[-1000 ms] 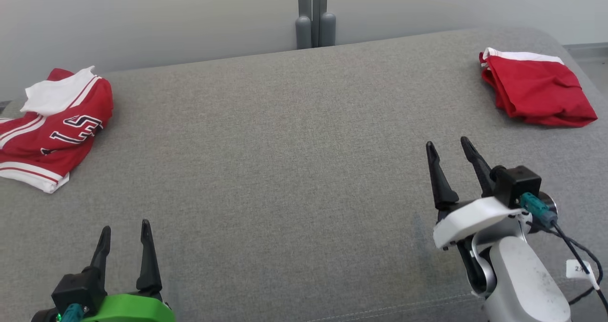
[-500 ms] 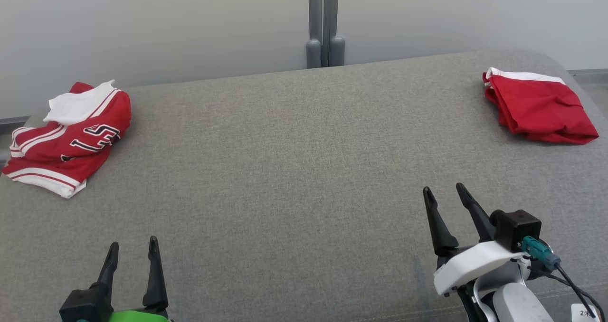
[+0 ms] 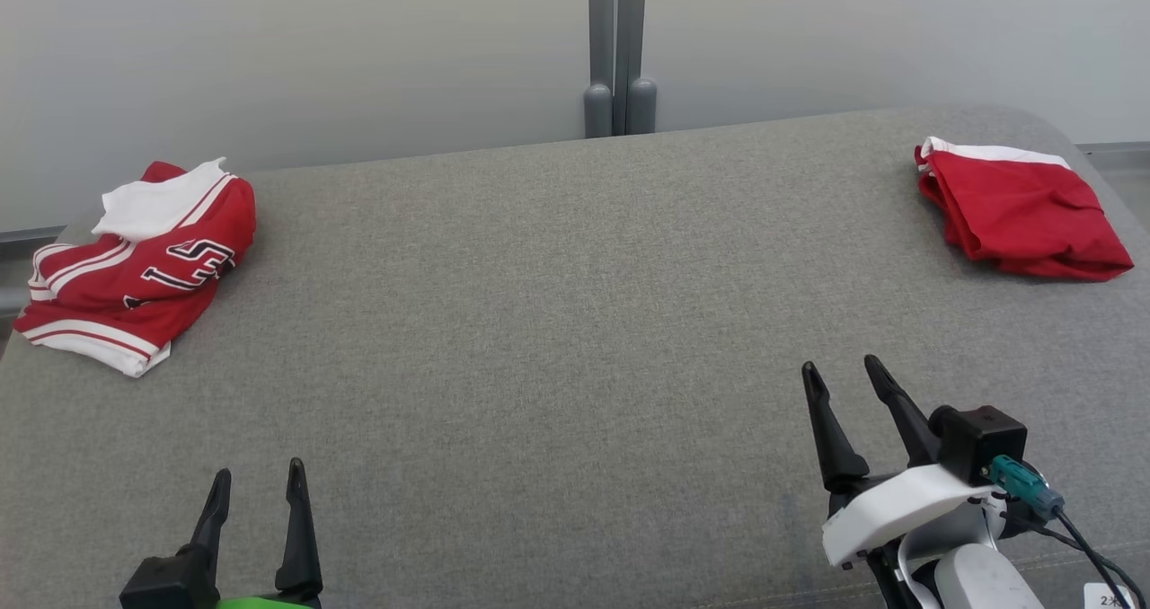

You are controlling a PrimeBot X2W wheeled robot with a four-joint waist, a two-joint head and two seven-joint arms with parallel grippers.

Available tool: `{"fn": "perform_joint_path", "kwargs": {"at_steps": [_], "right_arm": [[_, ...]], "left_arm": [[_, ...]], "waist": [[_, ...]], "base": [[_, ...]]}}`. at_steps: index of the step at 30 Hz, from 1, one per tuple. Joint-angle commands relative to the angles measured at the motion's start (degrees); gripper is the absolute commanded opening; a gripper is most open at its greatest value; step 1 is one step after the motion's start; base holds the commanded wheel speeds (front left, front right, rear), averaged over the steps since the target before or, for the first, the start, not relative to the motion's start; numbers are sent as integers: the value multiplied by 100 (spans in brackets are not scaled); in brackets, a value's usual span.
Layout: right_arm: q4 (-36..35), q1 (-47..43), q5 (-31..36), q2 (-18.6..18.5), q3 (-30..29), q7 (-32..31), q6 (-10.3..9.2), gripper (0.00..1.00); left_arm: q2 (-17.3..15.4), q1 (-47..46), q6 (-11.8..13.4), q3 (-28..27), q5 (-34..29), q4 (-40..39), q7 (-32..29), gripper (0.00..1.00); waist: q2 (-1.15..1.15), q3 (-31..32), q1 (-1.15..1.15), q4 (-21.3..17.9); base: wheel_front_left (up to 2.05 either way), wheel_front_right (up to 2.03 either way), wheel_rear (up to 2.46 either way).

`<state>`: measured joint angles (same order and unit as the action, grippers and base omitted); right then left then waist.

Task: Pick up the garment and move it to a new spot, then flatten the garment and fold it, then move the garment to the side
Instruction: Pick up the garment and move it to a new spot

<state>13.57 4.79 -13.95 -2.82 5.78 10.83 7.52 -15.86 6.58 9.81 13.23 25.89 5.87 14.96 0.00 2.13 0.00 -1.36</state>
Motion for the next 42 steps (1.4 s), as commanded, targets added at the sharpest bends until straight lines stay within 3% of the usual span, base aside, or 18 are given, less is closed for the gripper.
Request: {"fn": "perform_joint_path", "kwargs": {"at_steps": [1,12,17,22,28,29,30,31,36,42], "right_arm": [[-32,-75,-19,-16,-4,-23,-6,100],[-68,-96,-29,-15,0,-26,-6,100],[-138,-106,36,-15,-10,-1,-6,100],[-197,-172,7,-14,-64,33,-6,100],[-214,-241,-84,-14,-82,106,-6,100],[-214,-241,-84,-14,-82,106,-6,100],[-191,-250,-130,-14,-79,128,-6,100],[-191,-250,-130,-14,-79,128,-6,100],[-138,-221,-224,-14,-51,211,-6,100],[-48,107,-260,-21,326,189,-6,100]], "left_arm": [[-14,80,-26,-17,-37,8,24,100],[-21,26,-62,-23,-62,38,24,100],[-24,-64,-33,-3,-111,56,24,100],[-71,-119,-17,33,-158,3,-2,100],[-191,-106,29,37,-206,-161,-87,100],[-191,-106,29,37,-206,-161,-87,100],[-237,-68,42,44,-225,-246,-129,100],[-237,-68,42,44,-225,-246,-129,100],[-312,56,101,57,-247,-480,-256,100],[-246,303,291,-132,-134,-793,-176,100]], "waist": [[0,-3,0,1],[0,-5,0,35],[0,17,0,260],[0,52,0,820],[0,117,0,1815],[0,117,0,1815],[0,137,0,2160],[0,137,0,2160],[0,165,0,2903],[0,-49,0,3077]], "base": [[0,0,0],[0,0,0],[0,0,0],[0,0,0],[0,0,0],[0,0,0],[0,0,0],[0,0,0],[0,0,0],[0,0,0]]}}
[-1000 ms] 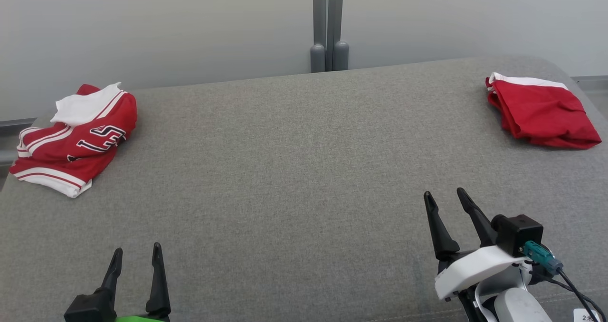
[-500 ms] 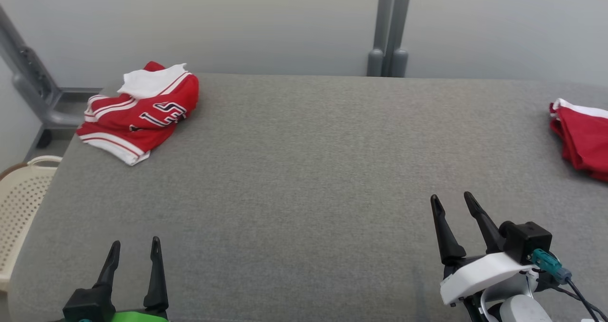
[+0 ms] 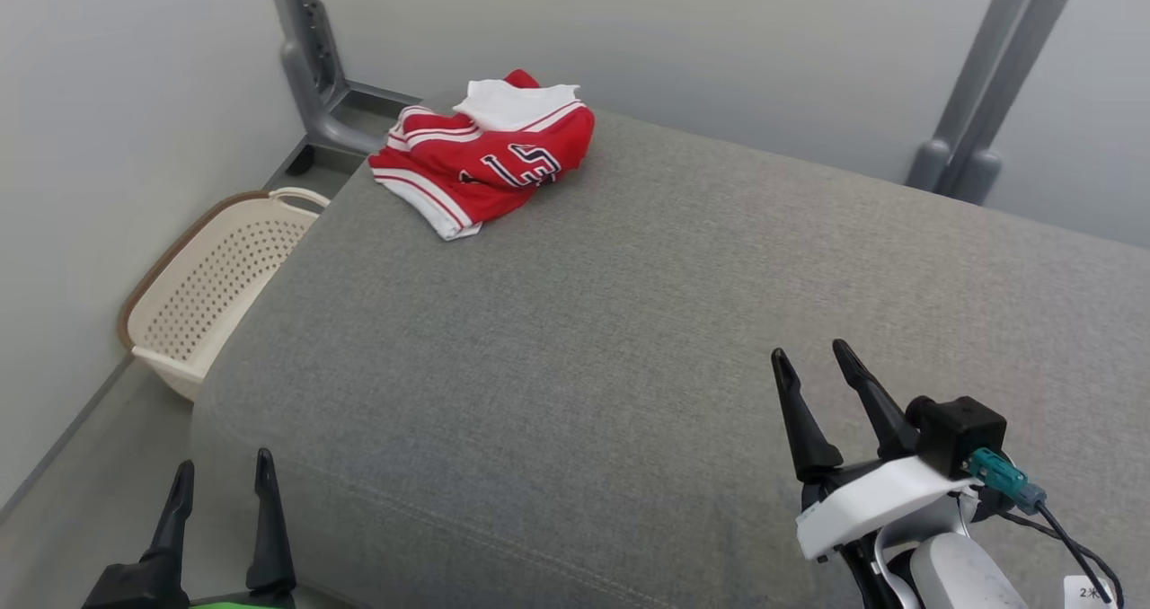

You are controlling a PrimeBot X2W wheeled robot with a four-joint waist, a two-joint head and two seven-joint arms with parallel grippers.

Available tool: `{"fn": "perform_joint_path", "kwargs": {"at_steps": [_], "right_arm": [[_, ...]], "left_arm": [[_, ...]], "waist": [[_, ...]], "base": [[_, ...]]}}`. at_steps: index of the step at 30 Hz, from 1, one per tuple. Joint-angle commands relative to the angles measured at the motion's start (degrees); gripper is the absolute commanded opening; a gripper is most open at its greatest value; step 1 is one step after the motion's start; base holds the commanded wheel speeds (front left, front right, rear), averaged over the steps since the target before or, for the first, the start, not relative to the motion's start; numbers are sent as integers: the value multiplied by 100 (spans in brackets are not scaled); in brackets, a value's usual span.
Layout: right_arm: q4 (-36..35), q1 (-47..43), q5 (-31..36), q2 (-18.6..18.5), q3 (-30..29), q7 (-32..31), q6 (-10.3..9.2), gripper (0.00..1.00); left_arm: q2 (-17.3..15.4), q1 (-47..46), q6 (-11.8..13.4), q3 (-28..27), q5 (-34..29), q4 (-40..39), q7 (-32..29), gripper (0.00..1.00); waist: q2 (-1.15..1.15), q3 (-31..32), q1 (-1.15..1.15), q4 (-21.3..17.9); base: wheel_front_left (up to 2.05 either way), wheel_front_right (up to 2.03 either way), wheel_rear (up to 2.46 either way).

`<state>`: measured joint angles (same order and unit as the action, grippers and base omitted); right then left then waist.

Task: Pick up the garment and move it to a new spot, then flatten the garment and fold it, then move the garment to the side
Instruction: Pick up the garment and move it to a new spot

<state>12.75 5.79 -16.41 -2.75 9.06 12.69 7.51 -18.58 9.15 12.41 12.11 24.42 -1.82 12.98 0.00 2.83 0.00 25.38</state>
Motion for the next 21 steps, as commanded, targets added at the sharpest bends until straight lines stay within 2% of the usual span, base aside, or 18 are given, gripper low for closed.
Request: {"fn": "perform_joint_path", "kwargs": {"at_steps": [1,8,14,18,21], "right_arm": [[61,48,-13,-27,31,3,-4,100],[179,145,27,-28,43,59,-4,100],[178,-5,38,-26,-117,111,-4,100],[95,-93,81,-28,-265,128,-4,100],[-90,60,245,-29,-353,35,-4,100]], "left_arm": [[41,78,40,-29,17,-60,36,100],[79,157,72,-8,63,-136,64,100],[-39,-81,-64,65,99,-150,-145,100],[-487,-629,-319,133,-74,-290,-587,100],[-793,-1342,-546,13,0,-500,-953,100]], "waist": [[0,-132,0,411],[0,-144,0,412],[0,-79,0,364],[0,-113,0,320],[0,-412,0,106]], "base": [[0,0,0],[0,0,0],[0,0,0],[0,0,0],[0,0,0]]}}
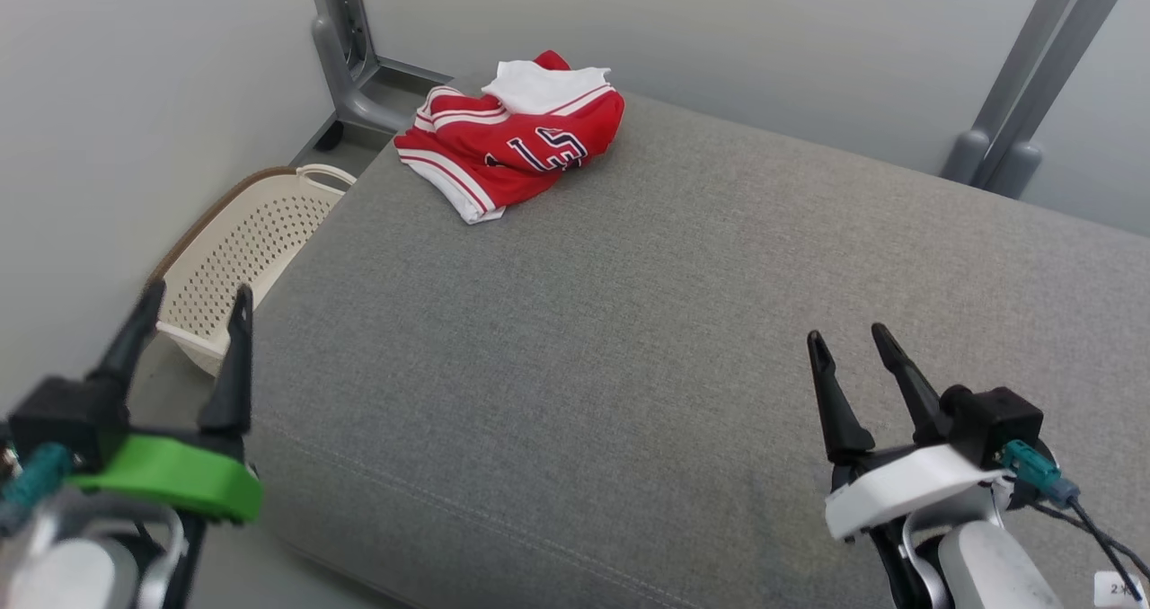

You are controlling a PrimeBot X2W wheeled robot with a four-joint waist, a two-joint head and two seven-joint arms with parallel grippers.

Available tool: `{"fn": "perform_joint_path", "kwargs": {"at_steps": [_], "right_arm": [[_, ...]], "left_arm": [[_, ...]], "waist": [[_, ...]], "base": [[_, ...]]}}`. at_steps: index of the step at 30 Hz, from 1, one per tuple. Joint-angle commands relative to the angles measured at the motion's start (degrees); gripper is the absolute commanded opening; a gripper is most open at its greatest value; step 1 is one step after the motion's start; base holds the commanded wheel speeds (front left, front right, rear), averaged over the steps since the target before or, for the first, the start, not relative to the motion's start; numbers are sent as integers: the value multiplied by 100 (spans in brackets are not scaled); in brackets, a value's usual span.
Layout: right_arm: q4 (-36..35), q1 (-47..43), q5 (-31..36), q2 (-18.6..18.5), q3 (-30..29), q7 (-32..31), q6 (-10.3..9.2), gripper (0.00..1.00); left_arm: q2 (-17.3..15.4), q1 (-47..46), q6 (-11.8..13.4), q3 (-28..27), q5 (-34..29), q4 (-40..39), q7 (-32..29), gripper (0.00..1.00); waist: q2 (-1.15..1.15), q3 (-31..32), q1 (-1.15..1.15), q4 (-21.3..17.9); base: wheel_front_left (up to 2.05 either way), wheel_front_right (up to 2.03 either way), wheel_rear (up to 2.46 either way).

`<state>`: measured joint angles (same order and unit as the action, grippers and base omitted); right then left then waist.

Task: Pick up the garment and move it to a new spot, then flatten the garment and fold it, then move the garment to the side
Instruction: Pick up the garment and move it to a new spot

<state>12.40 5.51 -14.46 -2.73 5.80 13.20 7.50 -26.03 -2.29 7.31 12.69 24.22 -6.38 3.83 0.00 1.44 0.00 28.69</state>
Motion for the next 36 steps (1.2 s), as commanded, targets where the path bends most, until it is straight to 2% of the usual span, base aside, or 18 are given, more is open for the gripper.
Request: {"fn": "perform_joint_path", "kwargs": {"at_steps": [1,7,10,12,15,19,21,27,36], "right_arm": [[-128,142,118,-32,-61,-51,-2,100],[-670,516,479,-33,-174,-323,-2,100],[-951,685,638,-32,-210,-455,-2,100],[-1049,729,680,-32,-219,-491,-2,100],[-1400,883,817,-30,-234,-596,-2,100],[-1745,982,909,-28,-237,-612,-2,100],[-1922,998,938,-23,-246,-585,-2,100],[-2434,888,1031,-20,-358,-570,-2,100],[-2820,762,1159,-20,-477,-619,-2,100]], "left_arm": [[-183,-487,-121,-95,31,-67,-169,100],[-824,-2335,-670,-428,467,261,-1153,100],[-928,-3186,-867,-619,1014,740,-1765,100],[-965,-3450,-863,-705,1172,931,-1965,100],[-1228,-4262,-802,-861,1348,1760,-2492,100],[-1448,-4838,-746,-972,1332,2657,-2661,100],[-1440,-5038,-663,-1017,1378,2997,-2695,100],[-1404,-5635,-702,-1005,1489,3659,-2869,100],[-1230,-5952,-884,-784,1547,4382,-3020,100]], "waist": [[0,-383,0,-310],[0,-1177,0,-1022],[0,-1610,0,-1425],[0,-1756,0,-1553],[0,-2332,0,-2059],[0,-2874,0,-2530],[0,-3115,0,-2704],[0,-3745,0,-2967],[0,-4221,0,-2912]], "base": [[0,0,0],[0,0,0],[0,0,0],[0,0,0],[0,0,0],[0,0,0],[0,0,0],[0,0,0],[0,0,0]]}}
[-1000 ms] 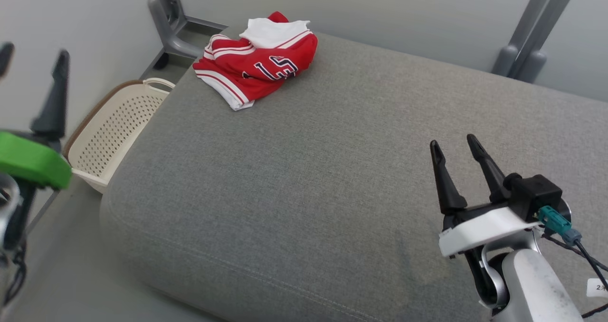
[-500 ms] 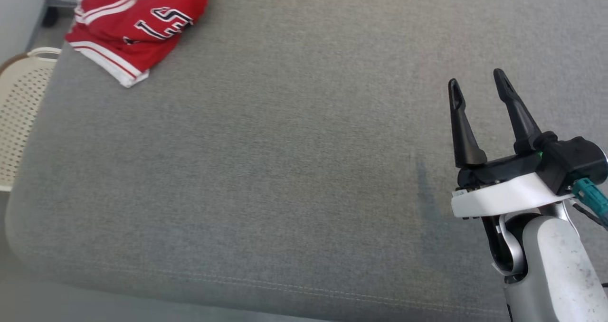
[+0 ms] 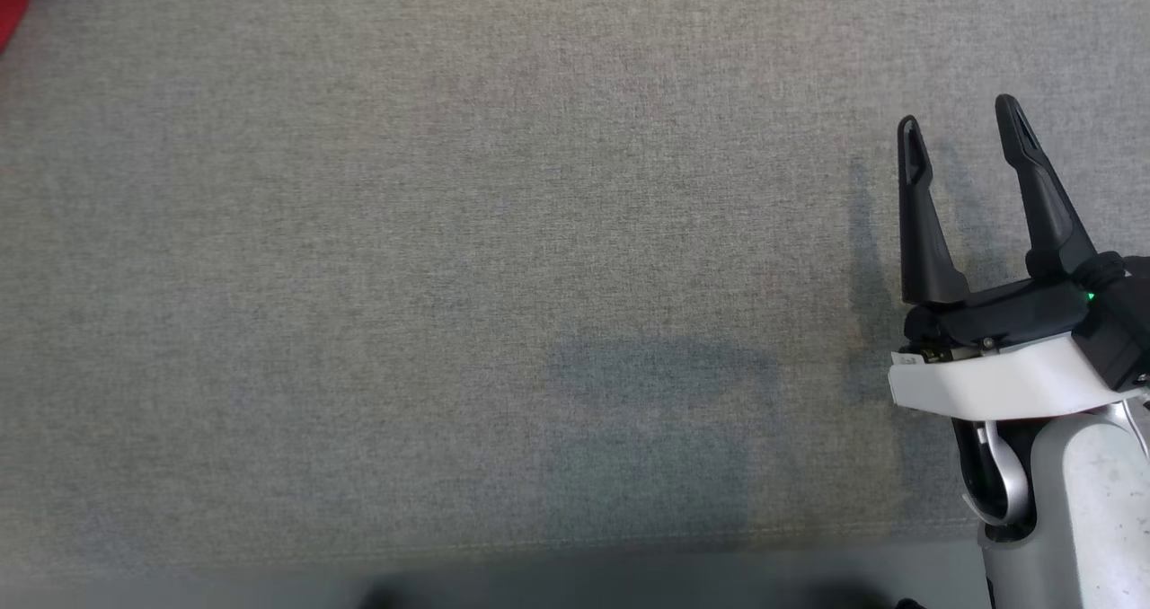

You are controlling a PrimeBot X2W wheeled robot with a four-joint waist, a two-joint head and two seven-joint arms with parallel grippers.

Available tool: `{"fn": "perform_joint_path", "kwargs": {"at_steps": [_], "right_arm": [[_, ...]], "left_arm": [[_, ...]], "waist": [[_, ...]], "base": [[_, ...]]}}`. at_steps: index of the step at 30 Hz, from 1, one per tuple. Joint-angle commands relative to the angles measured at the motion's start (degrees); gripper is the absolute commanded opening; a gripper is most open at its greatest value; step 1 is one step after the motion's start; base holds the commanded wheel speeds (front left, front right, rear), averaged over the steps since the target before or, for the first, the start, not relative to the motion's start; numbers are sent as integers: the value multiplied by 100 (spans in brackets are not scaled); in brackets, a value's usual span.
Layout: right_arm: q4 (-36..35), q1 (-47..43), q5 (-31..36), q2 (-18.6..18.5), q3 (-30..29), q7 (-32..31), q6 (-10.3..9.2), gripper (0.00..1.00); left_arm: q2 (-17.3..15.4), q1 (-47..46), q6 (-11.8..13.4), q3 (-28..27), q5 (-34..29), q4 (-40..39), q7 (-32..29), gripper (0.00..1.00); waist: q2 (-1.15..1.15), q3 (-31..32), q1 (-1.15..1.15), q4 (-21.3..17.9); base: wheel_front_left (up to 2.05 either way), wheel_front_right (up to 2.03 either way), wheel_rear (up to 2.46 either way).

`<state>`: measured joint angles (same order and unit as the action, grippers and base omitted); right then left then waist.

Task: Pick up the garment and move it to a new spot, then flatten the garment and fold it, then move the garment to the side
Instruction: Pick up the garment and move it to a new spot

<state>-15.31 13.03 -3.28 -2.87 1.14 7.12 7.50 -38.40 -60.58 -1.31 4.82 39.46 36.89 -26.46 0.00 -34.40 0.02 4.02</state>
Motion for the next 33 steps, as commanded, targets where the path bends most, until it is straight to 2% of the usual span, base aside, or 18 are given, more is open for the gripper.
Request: {"fn": "perform_joint_path", "kwargs": {"at_steps": [1,8,12,13,15,16,17,27,33], "right_arm": [[-75,16,48,-6,-11,-24,-2,100],[-272,10,106,-7,7,-97,-2,100],[-383,48,172,-8,25,-106,-2,100],[-408,65,182,-7,31,-104,-2,100],[-452,99,213,-9,32,-89,-2,100],[-462,103,223,-9,37,-97,-2,100],[-474,105,220,-9,42,-105,-2,100],[-304,133,138,-10,116,-16,-2,100],[-161,131,97,-10,140,-7,-2,100]], "left_arm": [[5,-151,-35,18,7,125,26,100],[-12,-233,6,90,-87,574,137,100],[-64,-293,-96,133,-124,810,307,100],[-59,-310,-144,154,-142,876,371,92],[-37,-361,-196,191,-181,991,524,40],[-35,-404,-224,213,-217,1043,614,22],[-53,-450,-228,226,-256,1088,725,0],[-195,-698,-310,315,-507,1420,1711,0],[-206,-726,-414,377,-445,1653,1720,0]], "waist": [[0,-669,-2,-435],[0,-845,-2,-407],[0,-905,-2,-424],[0,-911,-2,-428],[0,-905,-2,-433],[0,-893,-2,-436],[0,-878,-2,-438],[0,-532,-2,-440],[0,-266,-2,-436]], "base": [[0,0,0],[0,0,0],[0,0,0],[0,0,0],[0,0,0],[0,0,0],[0,0,0],[0,0,0],[0,0,0]]}}
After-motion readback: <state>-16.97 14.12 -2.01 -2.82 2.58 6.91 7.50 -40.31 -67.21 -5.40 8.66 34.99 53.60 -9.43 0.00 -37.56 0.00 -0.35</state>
